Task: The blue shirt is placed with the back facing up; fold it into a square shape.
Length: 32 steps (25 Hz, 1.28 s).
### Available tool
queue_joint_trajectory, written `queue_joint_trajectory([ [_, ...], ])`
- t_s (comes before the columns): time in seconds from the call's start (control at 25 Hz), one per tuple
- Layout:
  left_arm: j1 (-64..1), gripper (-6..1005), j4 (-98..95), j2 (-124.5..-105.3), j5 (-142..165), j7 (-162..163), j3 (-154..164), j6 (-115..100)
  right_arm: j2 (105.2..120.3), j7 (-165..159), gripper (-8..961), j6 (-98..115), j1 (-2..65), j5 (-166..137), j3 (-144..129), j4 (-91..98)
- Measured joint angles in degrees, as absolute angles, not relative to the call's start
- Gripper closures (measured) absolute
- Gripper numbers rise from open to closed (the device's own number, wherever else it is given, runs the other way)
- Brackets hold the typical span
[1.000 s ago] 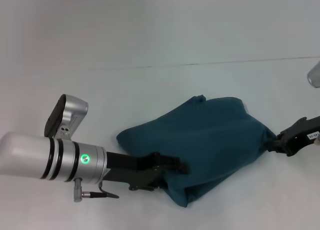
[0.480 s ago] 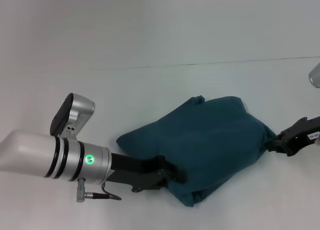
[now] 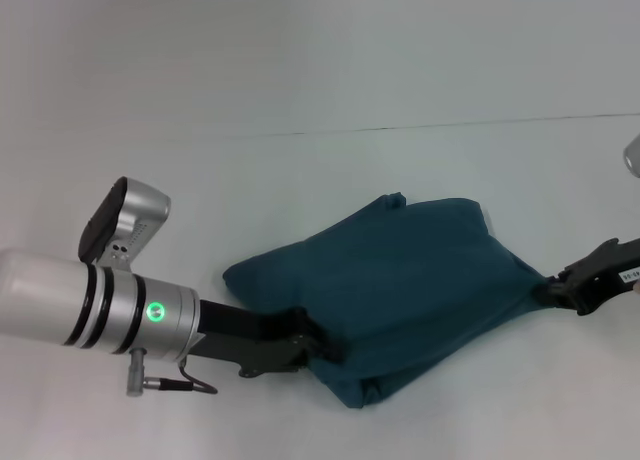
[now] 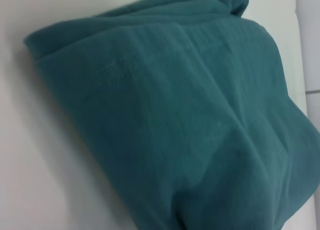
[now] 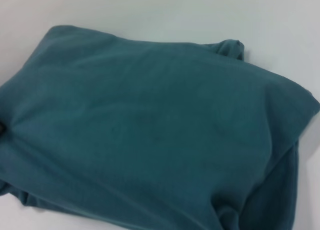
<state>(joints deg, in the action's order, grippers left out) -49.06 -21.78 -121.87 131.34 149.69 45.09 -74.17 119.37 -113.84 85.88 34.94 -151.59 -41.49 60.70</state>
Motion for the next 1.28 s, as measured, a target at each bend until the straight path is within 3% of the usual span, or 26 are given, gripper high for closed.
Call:
queue_joint_trajectory([
  [0.64,-48.67,857,-22.74,-120.98,131.62,149.15,45.08,-75.48,118.98,-114.08,859,86.40,34.44,-148.67,-39.30,60.33],
  [0.92,-47.64,859,-27.45,-118.76,134.60,149.43,45.05,-79.97,117.53,-113.72,807,89.71,33.63,-145.47,-37.08,60.90],
  [1.04,-47.51,859,-29.57,-117.41,136.84,149.62,44.55,-81.55,117.39,-113.79,571,89.82,33.21,-145.39,-37.08,60.97],
  [1.28,-46.73,860,-33.72,-115.37,142.76,150.36,41.72,-83.80,117.45,-113.98,300,89.80,32.82,-145.64,-37.09,61.00],
])
